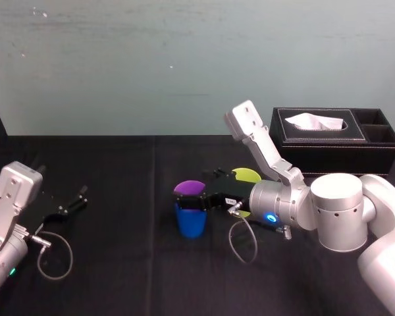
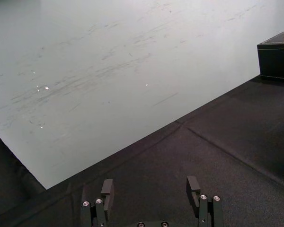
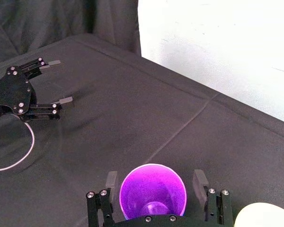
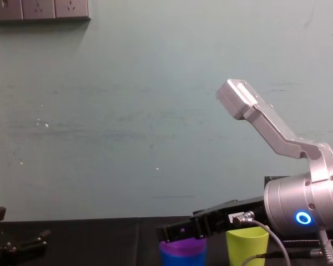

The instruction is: Stack the three plastic cups sequentially using one hand.

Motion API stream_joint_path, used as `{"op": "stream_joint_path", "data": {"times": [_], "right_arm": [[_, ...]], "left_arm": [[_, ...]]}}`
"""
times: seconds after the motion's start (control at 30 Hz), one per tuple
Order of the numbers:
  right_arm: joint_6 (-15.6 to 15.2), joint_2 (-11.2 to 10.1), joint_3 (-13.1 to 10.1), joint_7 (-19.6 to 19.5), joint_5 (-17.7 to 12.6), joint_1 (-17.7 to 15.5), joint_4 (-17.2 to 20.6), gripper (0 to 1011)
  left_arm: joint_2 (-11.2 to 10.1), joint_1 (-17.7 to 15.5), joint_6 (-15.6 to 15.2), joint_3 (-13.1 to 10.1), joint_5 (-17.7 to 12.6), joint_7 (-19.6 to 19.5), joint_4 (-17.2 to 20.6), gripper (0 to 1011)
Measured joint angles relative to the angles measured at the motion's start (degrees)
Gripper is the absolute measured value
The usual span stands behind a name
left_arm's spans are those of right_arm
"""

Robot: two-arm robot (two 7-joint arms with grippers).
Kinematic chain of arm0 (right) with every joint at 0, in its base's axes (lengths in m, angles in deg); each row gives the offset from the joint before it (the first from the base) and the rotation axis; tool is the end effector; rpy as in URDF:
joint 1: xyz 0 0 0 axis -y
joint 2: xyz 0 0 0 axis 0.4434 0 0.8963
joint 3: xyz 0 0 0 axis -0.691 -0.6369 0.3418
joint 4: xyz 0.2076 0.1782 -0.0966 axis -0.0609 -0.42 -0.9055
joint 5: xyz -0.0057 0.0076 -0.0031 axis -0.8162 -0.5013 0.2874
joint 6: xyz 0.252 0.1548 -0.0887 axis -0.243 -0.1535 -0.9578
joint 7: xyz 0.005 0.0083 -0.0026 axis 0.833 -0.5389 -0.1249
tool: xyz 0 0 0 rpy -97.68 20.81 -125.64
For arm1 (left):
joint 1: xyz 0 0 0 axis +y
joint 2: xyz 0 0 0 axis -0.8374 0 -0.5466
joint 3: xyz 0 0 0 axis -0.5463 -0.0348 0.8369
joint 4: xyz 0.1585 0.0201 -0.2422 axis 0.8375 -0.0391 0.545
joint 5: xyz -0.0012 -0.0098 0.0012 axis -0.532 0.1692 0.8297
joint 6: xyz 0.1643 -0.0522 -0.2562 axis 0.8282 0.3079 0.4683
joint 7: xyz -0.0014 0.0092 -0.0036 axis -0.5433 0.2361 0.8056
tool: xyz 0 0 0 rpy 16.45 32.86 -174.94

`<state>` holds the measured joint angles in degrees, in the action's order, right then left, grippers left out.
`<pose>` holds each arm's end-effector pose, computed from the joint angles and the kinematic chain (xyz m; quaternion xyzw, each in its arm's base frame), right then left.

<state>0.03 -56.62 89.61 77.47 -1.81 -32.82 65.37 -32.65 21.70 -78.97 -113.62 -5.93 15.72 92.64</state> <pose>0.4388 0.0530 -0.2178 -0.1817 0.0729 -0.3607 0.9119 0.3581 0.0826 -0.3021 0.1415 -0.1324 0.5799 0.7913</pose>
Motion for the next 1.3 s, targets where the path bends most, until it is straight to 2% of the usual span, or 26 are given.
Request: {"op": "stream_joint_path", "data": {"times": [0.43, 0.7, 0.83, 1.0, 1.17, 1.3], "right_arm": [[0.0, -0.1, -0.1, 0.0, 0.0, -0.1, 0.3, 1000], [0.2, -1.5, -1.8, -1.4, 0.0, -2.4, 5.2, 1000], [0.1, -2.7, -3.2, -2.8, 0.0, -4.7, 8.7, 1000], [0.1, -4.7, -5.8, -5.3, 0.0, -9.1, 14.1, 1002], [-0.2, -6.9, -9.4, -7.9, -0.1, -14.6, 19.1, 1002], [-1.0, -8.0, -11.8, -9.2, -0.4, -18.4, 21.2, 1002]], "left_arm": [[0.0, 0.0, 0.0, 0.0, 0.0, 0.0, 0.0, 1000], [0.0, 0.0, 0.0, 0.0, 0.0, 0.0, 0.0, 1000], [0.0, 0.0, 0.0, 0.0, 0.0, 0.0, 0.0, 1000], [0.0, 0.0, 0.0, 0.0, 0.0, 0.0, 0.0, 1000], [0.0, 0.0, 0.0, 0.0, 0.0, 0.0, 0.0, 1000], [0.0, 0.0, 0.0, 0.0, 0.0, 0.0, 0.0, 1000]]}}
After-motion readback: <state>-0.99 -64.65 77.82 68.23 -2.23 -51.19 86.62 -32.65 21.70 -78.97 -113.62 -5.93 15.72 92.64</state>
